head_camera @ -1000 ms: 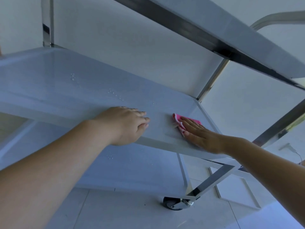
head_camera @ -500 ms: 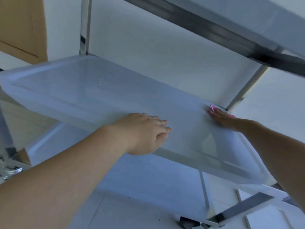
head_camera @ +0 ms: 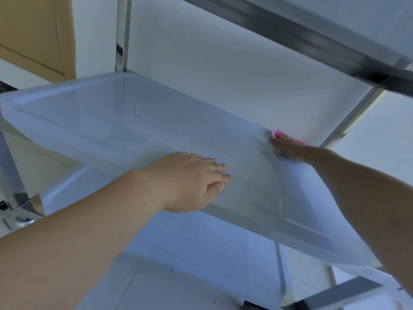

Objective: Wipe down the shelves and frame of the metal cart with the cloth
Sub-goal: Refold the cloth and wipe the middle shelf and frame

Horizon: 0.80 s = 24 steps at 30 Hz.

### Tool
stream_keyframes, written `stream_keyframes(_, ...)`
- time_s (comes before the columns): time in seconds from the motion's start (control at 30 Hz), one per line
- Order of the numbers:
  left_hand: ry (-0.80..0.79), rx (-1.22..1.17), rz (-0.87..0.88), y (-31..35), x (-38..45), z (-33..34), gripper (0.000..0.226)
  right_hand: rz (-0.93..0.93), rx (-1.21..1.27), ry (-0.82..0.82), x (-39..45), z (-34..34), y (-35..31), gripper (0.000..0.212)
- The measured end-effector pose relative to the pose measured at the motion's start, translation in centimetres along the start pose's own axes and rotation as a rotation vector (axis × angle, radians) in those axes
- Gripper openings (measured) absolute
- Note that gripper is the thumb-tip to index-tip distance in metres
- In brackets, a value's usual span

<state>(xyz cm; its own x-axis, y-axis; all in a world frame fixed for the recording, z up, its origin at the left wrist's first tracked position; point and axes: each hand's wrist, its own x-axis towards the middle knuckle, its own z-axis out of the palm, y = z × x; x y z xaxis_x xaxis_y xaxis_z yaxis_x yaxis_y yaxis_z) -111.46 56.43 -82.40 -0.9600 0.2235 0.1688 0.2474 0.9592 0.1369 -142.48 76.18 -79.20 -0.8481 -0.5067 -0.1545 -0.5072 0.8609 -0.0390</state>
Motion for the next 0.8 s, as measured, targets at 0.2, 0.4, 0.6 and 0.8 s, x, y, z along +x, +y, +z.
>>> stream_keyframes(0.2,0.011,-0.017,-0.013,-0.1,0.0,-0.1,0.045,-0.173,0.001,-0.005,-5.9,1.1,-4.1,0.051)
stream_keyframes(0.4,0.029,-0.053,-0.031,-0.1,0.3,0.2,0.045,-0.298,-0.007,-0.11,-15.0,2.0,-7.5,0.072)
stream_keyframes(0.6,0.05,-0.043,-0.009,-0.3,0.6,0.6,0.046,-0.48,-0.021,-0.102,-22.1,3.6,-8.0,0.057)
stream_keyframes(0.8,0.09,-0.064,-0.035,-0.4,0.5,0.5,0.043,-0.533,-0.006,-0.065,-23.4,4.0,-7.8,0.047)
